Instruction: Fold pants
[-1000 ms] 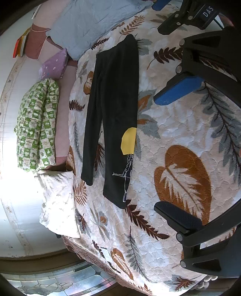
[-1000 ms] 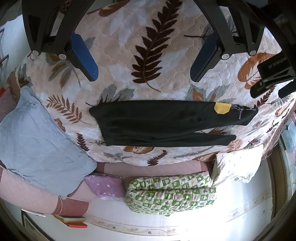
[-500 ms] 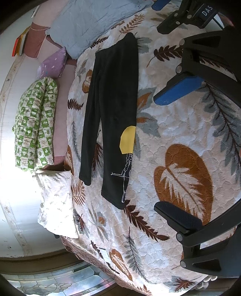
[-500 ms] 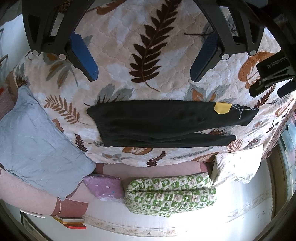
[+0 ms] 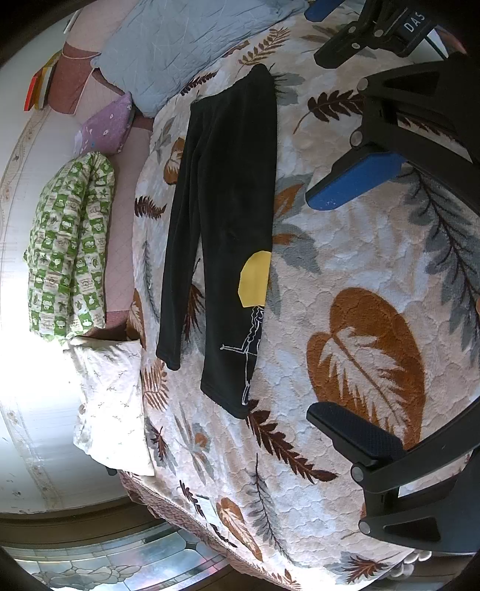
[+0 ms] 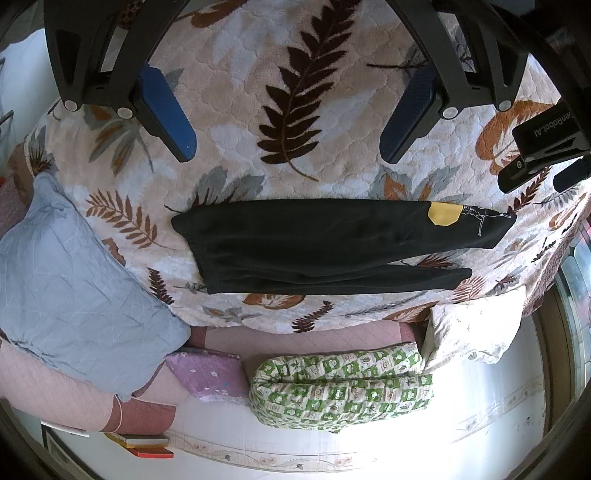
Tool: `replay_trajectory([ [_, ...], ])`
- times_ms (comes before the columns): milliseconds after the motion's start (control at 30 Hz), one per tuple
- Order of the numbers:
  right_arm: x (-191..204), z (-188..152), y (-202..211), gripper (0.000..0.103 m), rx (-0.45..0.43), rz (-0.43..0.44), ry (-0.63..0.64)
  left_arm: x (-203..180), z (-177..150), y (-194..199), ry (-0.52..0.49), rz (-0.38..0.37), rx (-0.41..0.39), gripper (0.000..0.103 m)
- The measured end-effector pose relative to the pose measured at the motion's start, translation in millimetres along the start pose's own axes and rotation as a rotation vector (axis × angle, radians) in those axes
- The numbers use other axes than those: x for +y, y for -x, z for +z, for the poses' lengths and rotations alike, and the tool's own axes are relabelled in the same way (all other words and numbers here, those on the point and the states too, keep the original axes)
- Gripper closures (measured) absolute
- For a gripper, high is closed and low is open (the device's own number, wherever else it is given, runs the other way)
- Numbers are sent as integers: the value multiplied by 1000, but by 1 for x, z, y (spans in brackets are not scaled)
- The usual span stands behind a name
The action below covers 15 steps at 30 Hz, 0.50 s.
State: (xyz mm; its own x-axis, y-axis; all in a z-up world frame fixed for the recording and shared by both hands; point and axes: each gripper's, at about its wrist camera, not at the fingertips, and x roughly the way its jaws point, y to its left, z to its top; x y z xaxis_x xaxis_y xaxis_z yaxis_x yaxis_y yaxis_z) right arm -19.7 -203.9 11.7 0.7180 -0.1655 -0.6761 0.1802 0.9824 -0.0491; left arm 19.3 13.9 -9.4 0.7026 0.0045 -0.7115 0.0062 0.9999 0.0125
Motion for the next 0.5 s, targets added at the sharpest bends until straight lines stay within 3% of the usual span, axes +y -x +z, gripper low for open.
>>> replay_trajectory([
  [500, 2, 0, -6, 3, 5, 1, -2, 0, -2, -3, 1, -2, 4, 0],
])
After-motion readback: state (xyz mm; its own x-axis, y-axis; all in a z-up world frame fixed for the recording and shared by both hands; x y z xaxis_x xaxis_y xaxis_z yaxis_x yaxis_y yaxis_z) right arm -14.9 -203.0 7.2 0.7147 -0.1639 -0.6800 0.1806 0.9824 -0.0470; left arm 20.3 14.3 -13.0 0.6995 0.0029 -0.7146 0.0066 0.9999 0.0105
